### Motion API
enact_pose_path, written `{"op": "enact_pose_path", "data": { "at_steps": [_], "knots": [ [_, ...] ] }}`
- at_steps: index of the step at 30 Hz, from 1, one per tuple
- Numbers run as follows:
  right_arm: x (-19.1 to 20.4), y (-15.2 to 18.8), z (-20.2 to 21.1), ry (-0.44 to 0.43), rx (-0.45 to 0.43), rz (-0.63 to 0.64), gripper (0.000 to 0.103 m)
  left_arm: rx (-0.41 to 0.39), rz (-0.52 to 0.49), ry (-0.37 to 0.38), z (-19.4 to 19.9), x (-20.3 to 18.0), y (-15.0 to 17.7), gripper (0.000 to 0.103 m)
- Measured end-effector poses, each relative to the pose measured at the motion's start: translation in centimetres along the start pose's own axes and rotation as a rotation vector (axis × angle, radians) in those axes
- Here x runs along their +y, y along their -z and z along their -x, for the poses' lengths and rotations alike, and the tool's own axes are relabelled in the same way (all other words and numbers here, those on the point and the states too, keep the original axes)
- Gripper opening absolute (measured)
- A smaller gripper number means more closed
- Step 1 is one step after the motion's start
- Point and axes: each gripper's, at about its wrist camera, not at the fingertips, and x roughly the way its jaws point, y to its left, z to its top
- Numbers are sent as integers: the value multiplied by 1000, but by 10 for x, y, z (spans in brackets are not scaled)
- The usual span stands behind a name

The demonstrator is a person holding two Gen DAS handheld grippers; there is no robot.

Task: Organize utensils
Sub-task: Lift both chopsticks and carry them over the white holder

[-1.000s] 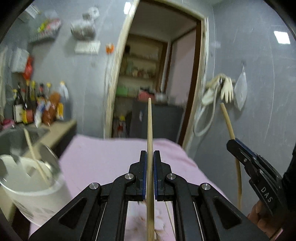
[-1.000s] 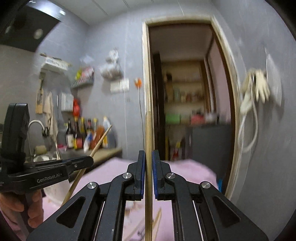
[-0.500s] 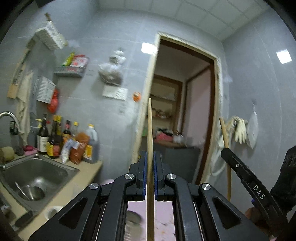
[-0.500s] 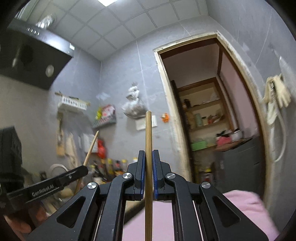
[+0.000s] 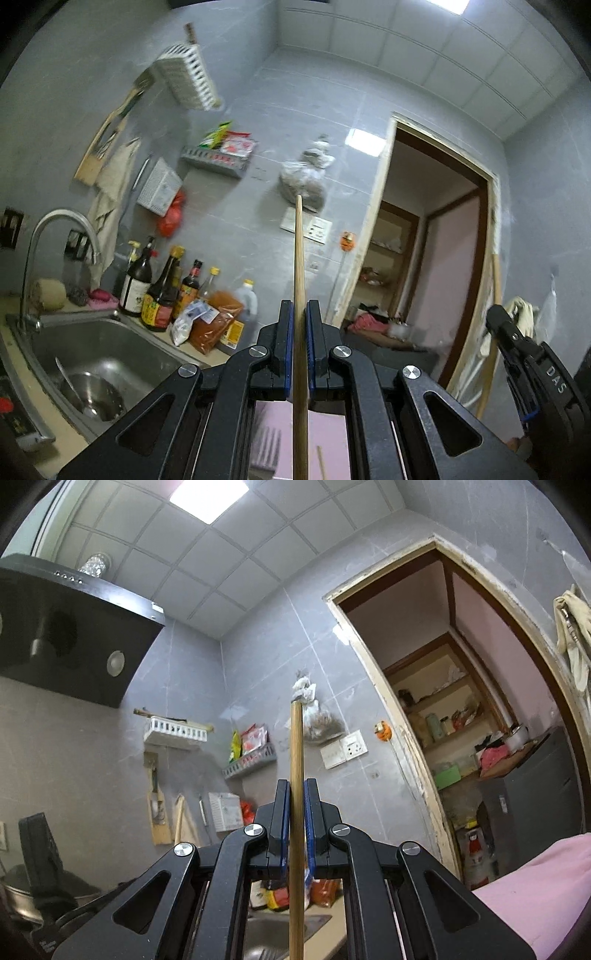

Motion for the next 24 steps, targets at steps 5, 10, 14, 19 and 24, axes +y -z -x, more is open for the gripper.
{"op": "enact_pose_path", "data": {
  "at_steps": [5,10,14,19,24],
  "knots": [
    [3,16,-8,52,-10,-3,5,-5,53,-38,-7,19,9,4],
    [-4,27,-11,81,6,-20,5,-9,71,-83,-9,27,23,4],
    [-10,34,-12,96,22,-30,5,-12,79,-113,-10,29,33,4],
    [-8,39,-14,105,25,-19,5,-16,80,-144,-13,28,42,4],
    [-5,41,-13,99,25,-5,5,-13,83,-150,-12,28,47,4]
  ]
}}
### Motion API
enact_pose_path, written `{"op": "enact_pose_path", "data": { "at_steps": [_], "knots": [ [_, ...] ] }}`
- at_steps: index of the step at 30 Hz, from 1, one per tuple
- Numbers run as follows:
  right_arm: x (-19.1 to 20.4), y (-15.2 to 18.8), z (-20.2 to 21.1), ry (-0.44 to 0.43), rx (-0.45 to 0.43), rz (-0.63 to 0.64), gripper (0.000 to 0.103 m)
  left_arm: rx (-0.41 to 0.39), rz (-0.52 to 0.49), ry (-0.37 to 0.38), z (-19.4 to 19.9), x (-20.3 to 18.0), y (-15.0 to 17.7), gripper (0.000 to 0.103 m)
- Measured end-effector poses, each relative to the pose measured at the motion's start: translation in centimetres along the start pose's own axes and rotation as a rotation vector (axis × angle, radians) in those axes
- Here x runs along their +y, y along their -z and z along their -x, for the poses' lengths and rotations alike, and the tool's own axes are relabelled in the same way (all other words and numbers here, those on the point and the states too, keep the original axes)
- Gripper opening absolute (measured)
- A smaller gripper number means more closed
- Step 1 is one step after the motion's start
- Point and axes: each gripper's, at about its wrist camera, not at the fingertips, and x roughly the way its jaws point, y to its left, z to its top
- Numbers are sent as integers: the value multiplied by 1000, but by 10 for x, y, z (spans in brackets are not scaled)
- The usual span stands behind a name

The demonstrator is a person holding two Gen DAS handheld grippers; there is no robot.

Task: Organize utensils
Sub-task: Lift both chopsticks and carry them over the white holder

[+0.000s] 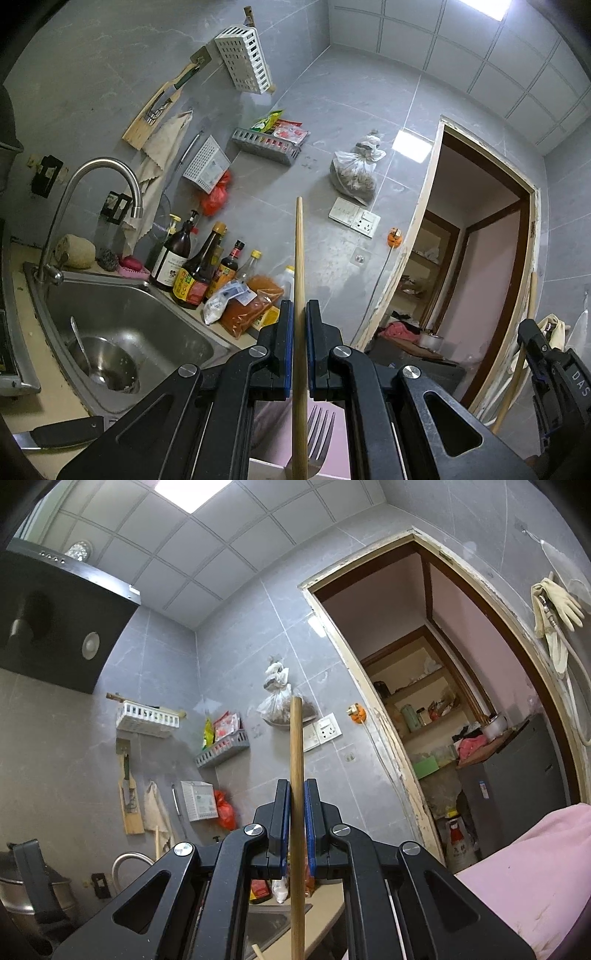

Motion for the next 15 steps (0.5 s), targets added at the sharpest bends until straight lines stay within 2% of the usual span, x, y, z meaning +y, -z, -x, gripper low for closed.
{"op": "enact_pose_path", "data": {
  "at_steps": [9,15],
  "knots": [
    [7,5,1,2,37,53,5,-2,-30,34,1,-2,-1,4],
    [12,11,1,-2,61,85,5,-15,-53,28,-3,-2,-2,4]
  ]
}}
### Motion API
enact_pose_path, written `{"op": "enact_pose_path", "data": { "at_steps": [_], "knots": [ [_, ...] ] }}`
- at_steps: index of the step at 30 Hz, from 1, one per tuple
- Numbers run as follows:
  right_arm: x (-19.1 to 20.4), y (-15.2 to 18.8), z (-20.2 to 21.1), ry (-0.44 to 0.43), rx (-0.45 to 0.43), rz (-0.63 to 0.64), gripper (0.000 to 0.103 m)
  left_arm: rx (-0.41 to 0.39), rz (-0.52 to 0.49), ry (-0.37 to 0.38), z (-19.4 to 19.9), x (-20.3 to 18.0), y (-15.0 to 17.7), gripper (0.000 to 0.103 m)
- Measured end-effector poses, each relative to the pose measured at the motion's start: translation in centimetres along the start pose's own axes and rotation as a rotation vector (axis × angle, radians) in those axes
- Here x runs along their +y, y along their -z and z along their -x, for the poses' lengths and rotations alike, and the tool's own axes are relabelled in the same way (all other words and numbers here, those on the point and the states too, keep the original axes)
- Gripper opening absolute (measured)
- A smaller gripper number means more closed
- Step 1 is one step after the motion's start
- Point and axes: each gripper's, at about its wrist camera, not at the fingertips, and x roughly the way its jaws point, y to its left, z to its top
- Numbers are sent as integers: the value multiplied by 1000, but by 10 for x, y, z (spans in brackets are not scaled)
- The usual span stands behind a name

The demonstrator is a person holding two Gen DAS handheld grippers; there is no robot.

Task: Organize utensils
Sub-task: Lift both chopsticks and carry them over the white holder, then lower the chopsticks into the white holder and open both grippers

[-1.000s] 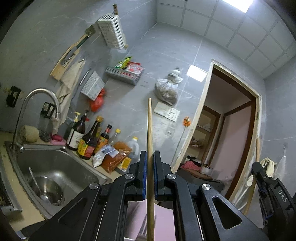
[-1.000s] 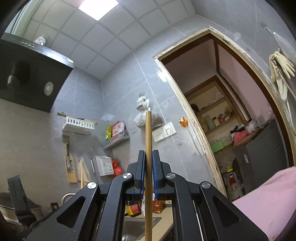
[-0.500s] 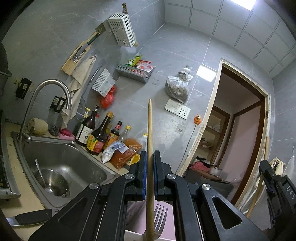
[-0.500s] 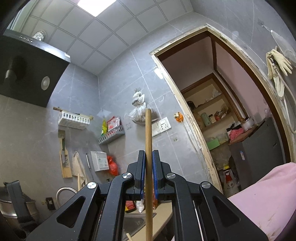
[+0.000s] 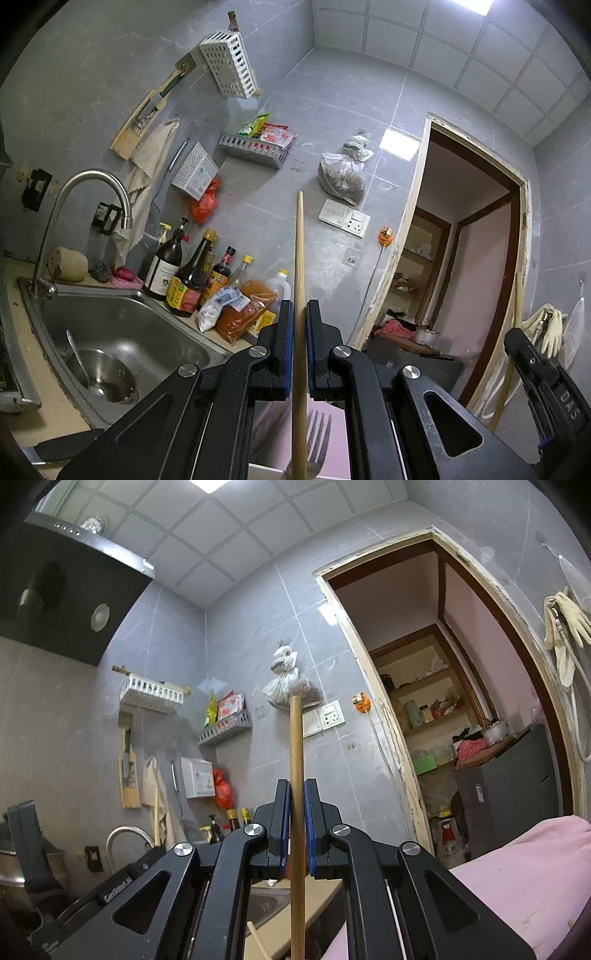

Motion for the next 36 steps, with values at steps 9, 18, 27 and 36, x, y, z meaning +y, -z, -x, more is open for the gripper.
{"op": "enact_pose_path", "data": {
  "at_steps": [9,18,27,36],
  "knots": [
    [0,6,0,-3,27,14,5,1,-66,-30,0,-5,6,4],
    [2,12,6,-20,110,90,6,102,-130,-23,8,-17,22,4],
    [-3,17,12,-24,180,77,7,210,-117,3,20,-12,34,5],
    [-4,21,17,-49,227,70,19,276,-107,11,25,-6,40,6]
  ]
}}
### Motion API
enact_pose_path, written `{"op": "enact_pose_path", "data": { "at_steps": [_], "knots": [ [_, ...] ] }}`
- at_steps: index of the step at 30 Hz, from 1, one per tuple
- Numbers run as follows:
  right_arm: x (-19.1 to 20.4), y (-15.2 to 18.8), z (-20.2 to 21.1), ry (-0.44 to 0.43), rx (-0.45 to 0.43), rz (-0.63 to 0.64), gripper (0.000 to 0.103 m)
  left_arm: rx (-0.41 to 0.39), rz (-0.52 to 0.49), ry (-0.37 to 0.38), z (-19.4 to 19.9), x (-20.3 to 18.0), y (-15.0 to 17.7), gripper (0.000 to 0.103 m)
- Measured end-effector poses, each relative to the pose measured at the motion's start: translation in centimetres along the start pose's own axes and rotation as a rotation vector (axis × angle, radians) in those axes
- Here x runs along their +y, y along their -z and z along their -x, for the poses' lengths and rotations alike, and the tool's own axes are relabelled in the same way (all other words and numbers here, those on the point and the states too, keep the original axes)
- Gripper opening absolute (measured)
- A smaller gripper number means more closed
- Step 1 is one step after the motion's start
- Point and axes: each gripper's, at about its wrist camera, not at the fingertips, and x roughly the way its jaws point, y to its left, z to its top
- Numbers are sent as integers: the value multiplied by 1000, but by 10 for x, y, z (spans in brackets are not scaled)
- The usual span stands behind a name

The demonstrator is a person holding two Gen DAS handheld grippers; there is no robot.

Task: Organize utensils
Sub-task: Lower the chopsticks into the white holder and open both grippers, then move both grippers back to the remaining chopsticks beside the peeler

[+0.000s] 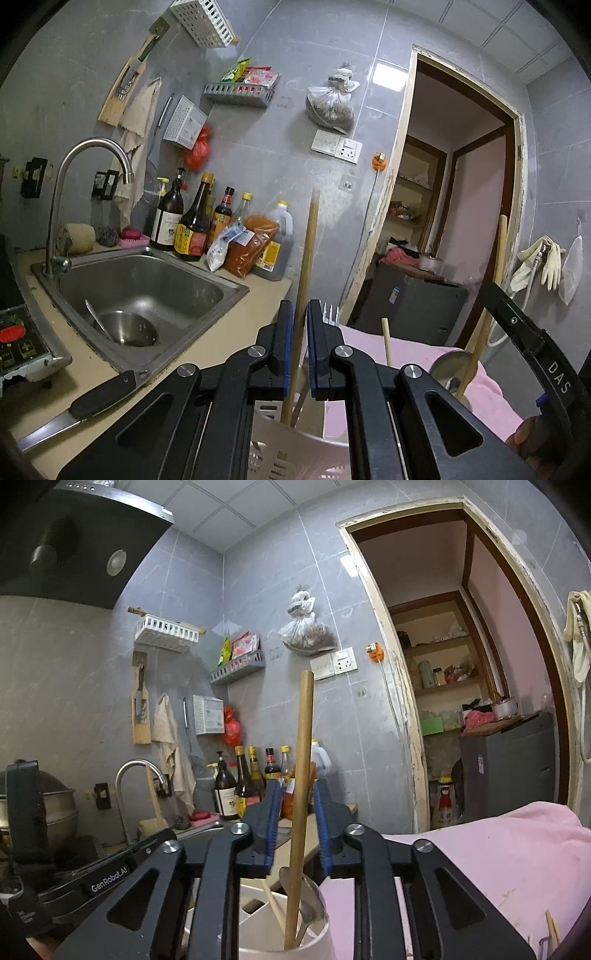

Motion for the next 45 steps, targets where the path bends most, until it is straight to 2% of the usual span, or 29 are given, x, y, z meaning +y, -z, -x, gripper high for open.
{"op": "enact_pose_path", "data": {
  "at_steps": [2,4,6,12,17,21,23,25,29,33,35,38,45],
  "knots": [
    [1,1,2,-4,5,2,20,-2,2,5,3,0,1,8],
    [0,1,3,-8,7,5,22,-4,0,12,6,-2,1,19],
    [-1,1,5,-11,10,3,23,-11,3,23,10,-3,0,26],
    [-5,-6,14,-10,-3,0,29,-29,-19,40,20,-14,-7,33],
    [-17,-17,30,0,-27,-4,48,-33,-32,63,26,-26,-12,42],
    [-28,-26,47,21,-42,19,57,-37,-48,90,33,-40,-14,59],
    [-36,-30,57,36,-49,29,70,-35,-52,107,35,-48,-14,67],
    [-43,-32,66,54,-56,34,74,-34,-54,120,38,-57,-14,78],
    [-59,-40,89,100,-71,66,82,-16,-67,154,41,-77,-11,80],
    [-76,-45,111,144,-86,84,91,-13,-123,181,44,-103,-2,94],
    [-84,-47,122,163,-89,97,99,-2,-143,208,45,-115,2,96],
    [-95,-49,137,190,-87,125,103,35,-180,252,43,-135,10,96],
    [-125,-47,164,268,-17,179,103,152,-238,345,30,-172,34,96]
  ]
}}
